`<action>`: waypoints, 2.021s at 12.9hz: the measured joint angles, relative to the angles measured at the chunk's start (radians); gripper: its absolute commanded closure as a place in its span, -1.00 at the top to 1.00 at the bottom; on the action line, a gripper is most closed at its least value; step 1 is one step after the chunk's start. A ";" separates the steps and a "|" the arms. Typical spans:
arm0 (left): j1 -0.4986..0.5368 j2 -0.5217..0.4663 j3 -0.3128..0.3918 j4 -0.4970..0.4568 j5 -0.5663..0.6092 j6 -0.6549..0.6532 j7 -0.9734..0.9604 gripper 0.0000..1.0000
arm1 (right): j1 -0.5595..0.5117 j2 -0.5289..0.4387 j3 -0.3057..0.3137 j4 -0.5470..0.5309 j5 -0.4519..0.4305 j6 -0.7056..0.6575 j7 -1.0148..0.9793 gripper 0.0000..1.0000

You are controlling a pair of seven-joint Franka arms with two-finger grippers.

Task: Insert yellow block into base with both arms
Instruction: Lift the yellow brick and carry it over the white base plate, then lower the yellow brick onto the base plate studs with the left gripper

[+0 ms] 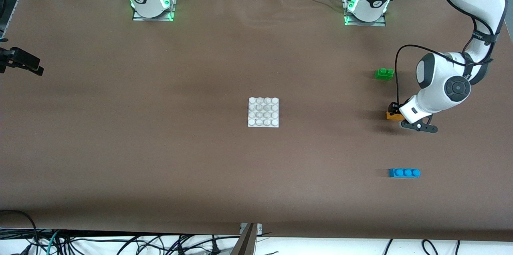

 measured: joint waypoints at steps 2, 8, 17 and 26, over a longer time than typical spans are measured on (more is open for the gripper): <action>-0.002 -0.006 -0.006 0.014 0.000 -0.023 0.000 -0.44 | 0.000 0.005 0.002 0.000 0.000 0.000 0.000 0.99; -0.061 -0.082 -0.105 0.310 0.000 -0.441 -0.005 -0.53 | 0.000 0.008 0.005 0.000 0.000 0.000 0.000 0.99; -0.504 0.128 -0.196 0.648 -0.001 -0.554 -0.503 -0.61 | 0.000 0.009 0.012 -0.001 0.000 0.000 0.000 0.99; -0.675 0.397 -0.193 0.862 -0.001 -0.452 -0.731 -0.61 | 0.000 0.011 0.012 -0.001 0.000 0.000 0.000 0.99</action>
